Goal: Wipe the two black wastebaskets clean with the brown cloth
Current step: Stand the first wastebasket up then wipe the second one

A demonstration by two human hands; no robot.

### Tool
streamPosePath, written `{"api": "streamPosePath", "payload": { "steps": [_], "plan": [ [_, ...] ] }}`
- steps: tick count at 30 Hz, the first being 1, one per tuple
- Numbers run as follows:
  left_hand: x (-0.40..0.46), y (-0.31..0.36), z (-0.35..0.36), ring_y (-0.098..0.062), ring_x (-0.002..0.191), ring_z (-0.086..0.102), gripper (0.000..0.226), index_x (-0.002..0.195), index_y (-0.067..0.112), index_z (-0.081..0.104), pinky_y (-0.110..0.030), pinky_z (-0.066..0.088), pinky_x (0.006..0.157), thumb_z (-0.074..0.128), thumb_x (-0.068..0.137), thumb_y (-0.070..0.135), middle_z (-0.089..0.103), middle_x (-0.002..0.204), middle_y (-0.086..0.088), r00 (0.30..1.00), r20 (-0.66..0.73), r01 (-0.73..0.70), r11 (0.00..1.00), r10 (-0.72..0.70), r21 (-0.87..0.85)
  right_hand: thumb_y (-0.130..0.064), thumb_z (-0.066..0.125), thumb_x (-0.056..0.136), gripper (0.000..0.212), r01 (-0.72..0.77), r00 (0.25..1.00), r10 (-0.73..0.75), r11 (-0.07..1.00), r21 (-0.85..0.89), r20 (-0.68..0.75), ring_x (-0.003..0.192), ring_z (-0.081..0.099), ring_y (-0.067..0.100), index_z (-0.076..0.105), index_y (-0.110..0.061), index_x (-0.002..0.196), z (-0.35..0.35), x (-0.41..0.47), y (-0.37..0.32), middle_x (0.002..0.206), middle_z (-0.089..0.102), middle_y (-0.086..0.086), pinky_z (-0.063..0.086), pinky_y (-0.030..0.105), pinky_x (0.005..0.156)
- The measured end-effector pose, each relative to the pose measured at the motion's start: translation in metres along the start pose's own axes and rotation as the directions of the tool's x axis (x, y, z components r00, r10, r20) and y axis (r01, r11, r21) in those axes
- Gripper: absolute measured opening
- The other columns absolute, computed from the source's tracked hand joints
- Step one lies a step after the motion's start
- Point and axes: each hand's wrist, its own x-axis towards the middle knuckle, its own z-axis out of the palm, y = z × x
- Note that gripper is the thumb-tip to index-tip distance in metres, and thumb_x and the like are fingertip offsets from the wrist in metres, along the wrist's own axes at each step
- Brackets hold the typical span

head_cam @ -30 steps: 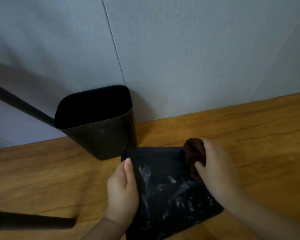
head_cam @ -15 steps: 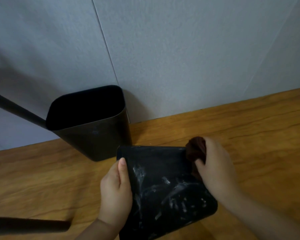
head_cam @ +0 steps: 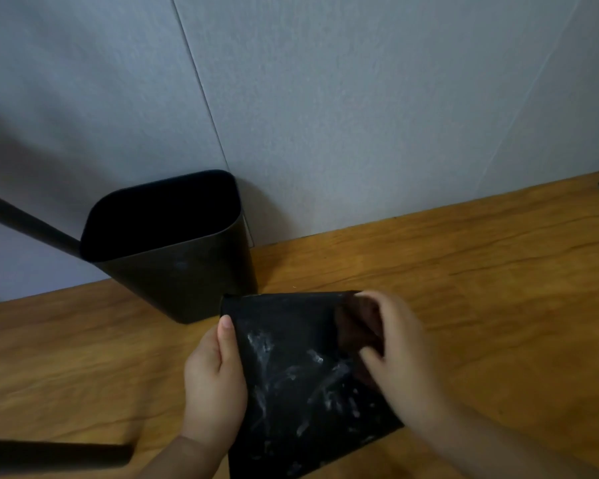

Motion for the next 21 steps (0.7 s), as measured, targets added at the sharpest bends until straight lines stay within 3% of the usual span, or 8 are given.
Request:
{"api": "streamPosePath", "payload": {
  "steps": [2,4,8,10,12,16,21],
  "plan": [
    [-0.001,-0.001,0.0,-0.023,0.08,0.064,0.041,0.084,0.012,0.064,-0.036,0.05,0.073,0.034,0.1,0.035,0.067,0.081,-0.01,1.0,-0.003,0.01,1.0,-0.01,-0.002,-0.014,0.068,0.078,0.065,0.159,0.975,-0.156,0.987,-0.003,0.156,0.124,0.036,-0.006,0.04,-0.042,0.131,0.002,-0.005,-0.019,0.13,0.039,-0.027,0.036,0.021,0.107],
    [0.0,-0.003,-0.001,-0.023,0.08,0.064,0.042,0.084,0.012,0.064,-0.034,0.048,0.07,0.033,0.1,0.035,0.066,0.081,-0.01,1.0,-0.006,0.017,1.0,-0.017,0.002,-0.013,0.066,0.08,0.066,0.198,0.962,-0.184,0.979,-0.049,0.203,0.124,0.033,-0.007,0.04,-0.042,0.133,0.001,0.001,-0.016,0.132,0.038,-0.027,0.033,0.02,0.106],
    [0.002,-0.003,-0.003,-0.025,0.081,0.064,0.043,0.085,0.011,0.063,-0.038,0.05,0.074,0.033,0.1,0.038,0.066,0.082,-0.012,0.999,-0.008,0.047,0.999,-0.047,-0.004,-0.012,0.07,0.08,0.059,-0.129,0.99,0.123,0.989,-0.077,-0.073,0.121,0.049,0.006,0.047,-0.033,0.13,-0.01,0.02,0.038,0.124,0.05,-0.018,0.044,0.028,0.101],
    [0.002,-0.001,-0.002,-0.023,0.082,0.064,0.042,0.085,0.012,0.063,-0.038,0.051,0.075,0.033,0.1,0.038,0.067,0.084,-0.01,0.999,-0.003,0.042,0.999,-0.042,-0.004,-0.01,0.068,0.083,0.051,-0.259,0.96,0.253,0.965,-0.033,-0.123,0.114,0.056,0.013,0.049,-0.027,0.127,-0.012,0.02,0.056,0.116,0.054,-0.012,0.05,0.032,0.095],
    [0.003,-0.001,-0.001,-0.021,0.083,0.064,0.041,0.086,0.014,0.064,-0.039,0.051,0.077,0.033,0.1,0.038,0.067,0.084,-0.008,1.0,-0.009,0.025,1.0,-0.025,-0.002,-0.01,0.068,0.084,0.048,-0.276,0.951,0.277,0.961,0.027,-0.139,0.111,0.057,0.012,0.05,-0.025,0.125,-0.009,0.013,0.059,0.112,0.054,-0.011,0.052,0.037,0.094],
    [0.003,-0.001,0.002,-0.024,0.085,0.064,0.043,0.087,0.012,0.063,-0.044,0.052,0.081,0.033,0.1,0.04,0.067,0.086,-0.01,0.998,-0.022,0.055,0.998,-0.055,-0.007,-0.01,0.073,0.077,0.062,-0.093,0.993,0.09,0.995,-0.046,-0.073,0.119,0.045,0.001,0.045,-0.035,0.127,-0.005,-0.005,0.033,0.122,0.044,-0.02,0.041,0.027,0.104],
    [0.004,0.002,0.0,-0.024,0.088,0.065,0.042,0.091,0.014,0.063,-0.045,0.051,0.084,0.032,0.099,0.041,0.067,0.089,-0.01,0.995,0.01,0.096,0.995,-0.096,-0.031,-0.013,0.07,0.078,0.069,0.225,0.951,-0.188,0.965,-0.133,0.243,0.124,0.032,-0.003,0.039,-0.041,0.133,0.003,-0.013,-0.002,0.134,0.033,-0.024,0.031,0.014,0.099]
  ]
}}
